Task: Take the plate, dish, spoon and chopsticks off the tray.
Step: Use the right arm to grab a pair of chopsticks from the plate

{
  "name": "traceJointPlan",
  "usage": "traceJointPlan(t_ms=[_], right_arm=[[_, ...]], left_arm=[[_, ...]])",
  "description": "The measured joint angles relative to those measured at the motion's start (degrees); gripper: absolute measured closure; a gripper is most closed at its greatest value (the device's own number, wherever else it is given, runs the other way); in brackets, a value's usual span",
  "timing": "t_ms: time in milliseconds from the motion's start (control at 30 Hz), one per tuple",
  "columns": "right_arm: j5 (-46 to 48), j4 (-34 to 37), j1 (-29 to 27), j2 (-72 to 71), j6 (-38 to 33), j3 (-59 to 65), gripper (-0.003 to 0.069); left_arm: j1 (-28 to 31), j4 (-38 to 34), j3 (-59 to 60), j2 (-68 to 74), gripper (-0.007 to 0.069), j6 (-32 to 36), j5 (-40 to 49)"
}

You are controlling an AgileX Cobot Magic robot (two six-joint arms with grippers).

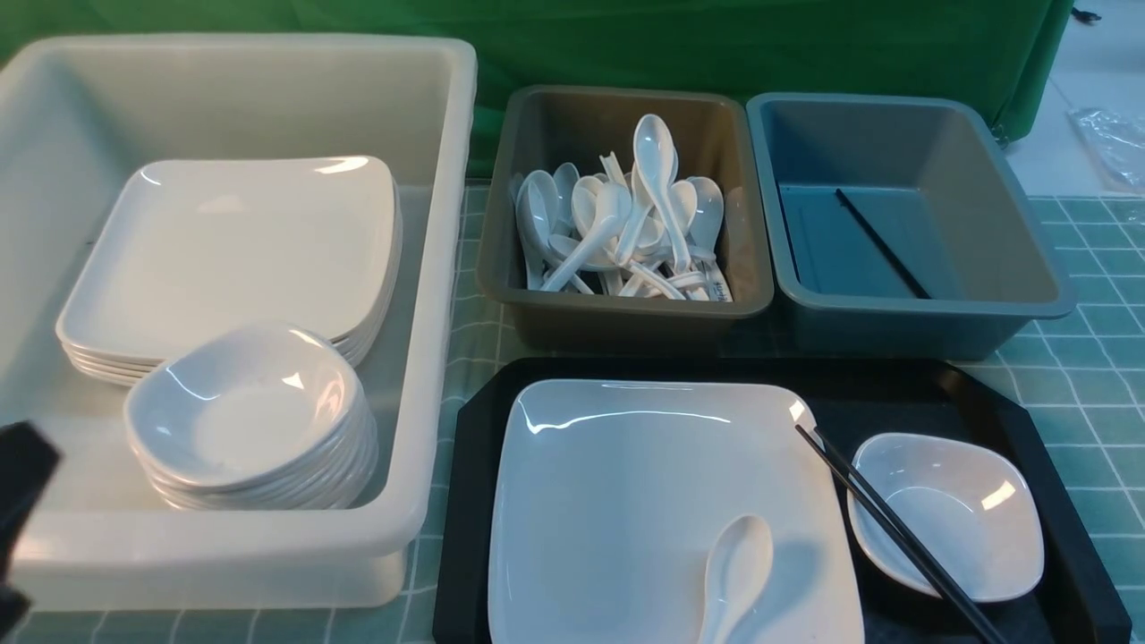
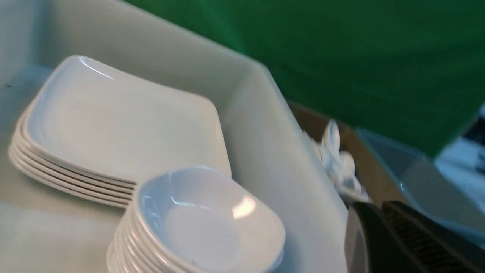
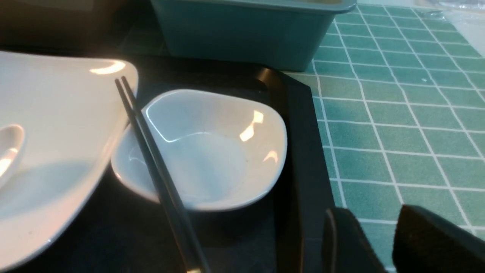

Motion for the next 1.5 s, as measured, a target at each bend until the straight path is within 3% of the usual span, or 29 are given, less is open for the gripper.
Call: traceJointPlan(t_ms=[200,300,833,933,1000,1133,1267,1400,1500], right_arm=[[-0.71,-0.78,0.00,0.00,-2.36,0.00,0.0417],[-1.97,-0.65,0.00,0.00,-0.05,0.00,0.0417],[-4.75,-0.28,0.00,0.00,3.12,0.00,0.0417],[-11.21,1.45,0.00,0.00,9.24,0.00,0.0417],[-15.79,2.90,0.00,0.00,18.06,0.00,0.0417],[-21.72,3.86,0.00,0.00,28.55,0.00,0.0428],[-10.35,4.03,2.52,3.58,29.90,-4.31,0.0478],[4.66,5.25,11.02,18.47,20.27,-16.09,0.0493],[12.65,4.48,18.07,33.61,15.27,-26.35,0.0493]], left_arm=[[-9.44,6.99,-11.54,19.11,0.0606,2.78,9.11],[-13.29,8.09,-14.45,26.75,0.0604,2.83,9.88],[-14.68,8.46,-15.14,31.47,0.0592,5.33,3.24],[-14.68,8.08,-15.14,31.47,0.0592,5.33,3.24],[-14.68,7.95,-15.14,31.47,0.0592,5.33,3.29],[-14.71,7.01,-15.14,31.47,0.0592,5.77,3.62],[-16.39,2.77,-15.14,31.47,0.0592,12.05,5.06],[-20.78,-1.17,-15.17,31.66,0.0592,19.31,5.58],[-23.93,-0.96,-15.21,32.08,0.0592,20.93,5.77]])
